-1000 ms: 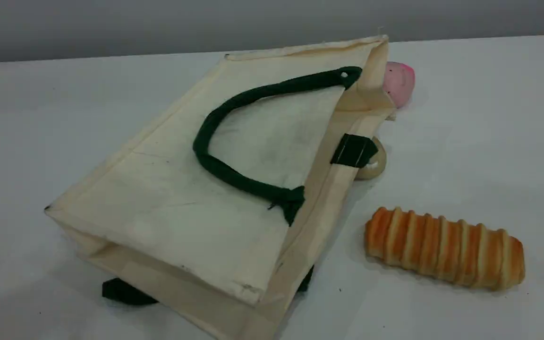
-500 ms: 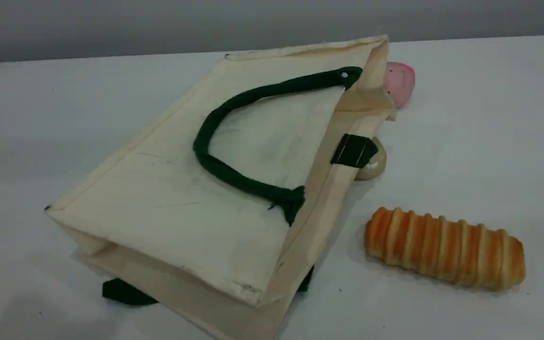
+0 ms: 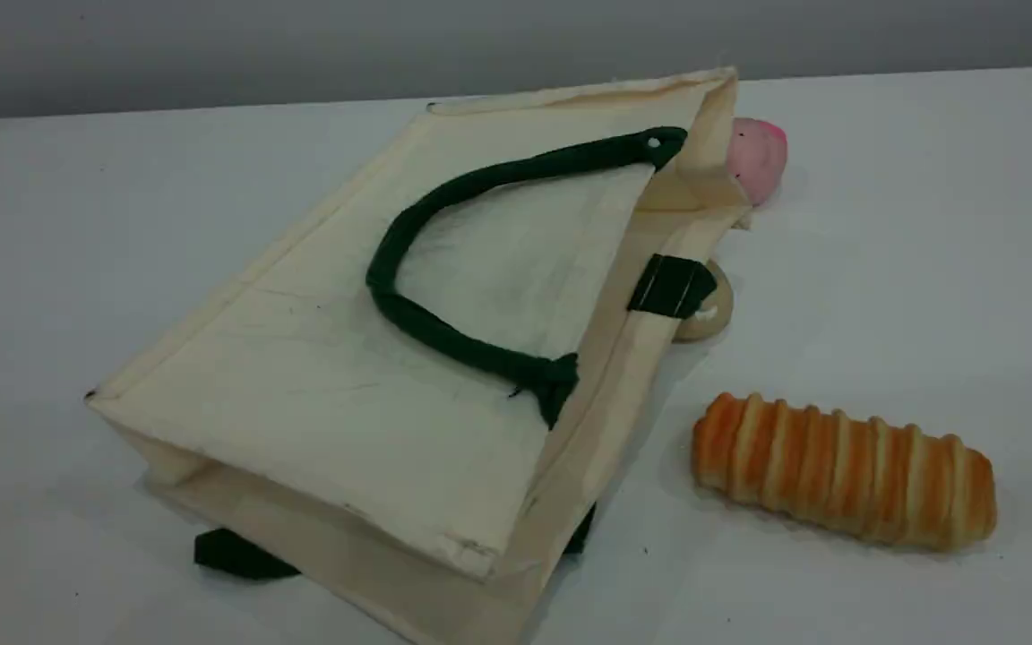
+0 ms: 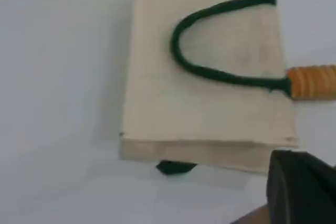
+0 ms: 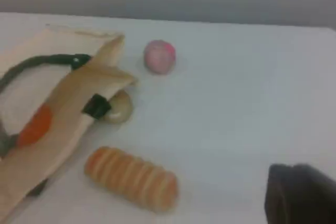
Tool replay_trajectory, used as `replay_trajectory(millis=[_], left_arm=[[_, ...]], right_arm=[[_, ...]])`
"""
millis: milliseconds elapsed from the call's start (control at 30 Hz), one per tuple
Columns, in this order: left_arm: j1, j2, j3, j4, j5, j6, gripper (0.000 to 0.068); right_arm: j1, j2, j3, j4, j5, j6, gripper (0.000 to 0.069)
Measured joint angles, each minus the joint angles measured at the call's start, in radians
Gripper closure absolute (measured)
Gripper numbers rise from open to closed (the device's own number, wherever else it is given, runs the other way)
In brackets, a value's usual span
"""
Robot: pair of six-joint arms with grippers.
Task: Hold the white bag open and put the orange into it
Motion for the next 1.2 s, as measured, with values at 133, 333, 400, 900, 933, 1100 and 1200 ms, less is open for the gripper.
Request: replay_trajectory(millis=[133,333,400,900,933,1100,1200], left_arm=[[0.000,-0.064,-0.001,0.025,0.004,-0.006,0.0682],[0.000,-0.070,0.017,0.058,-0.014,-0.005,0.0681],[0.000,-0.084,0.057,0.058,-0.034,-0.005,0.0681],[0.000,-0.251,0.236,0.051,-0.069,-0.001,0.0678],[0.000,-0.252,0.234,0.048,-0.067,-0.001,0.0678],[0.000,-0.251,0.234,0.047,-0.065,-0.001,0.0673],[0.000,-0.250,0.233,0.047,-0.065,-0.001,0.0668]], right_arm=[[0.000,0.000,0.038,-0.001,0.022,0.000,0.0679],[0.000,0.000,0.044,-0.005,0.009,0.000,0.0679],[0.000,0.000,0.044,-0.005,0.014,0.000,0.0678],[0.000,0.000,0.044,-0.002,0.013,0.001,0.0657],[0.000,0.000,0.044,-0.002,0.013,0.001,0.0657],[-0.005,0.000,0.044,-0.002,0.013,0.001,0.0650],[-0.040,0.000,0.044,-0.002,0.013,0.001,0.0647]])
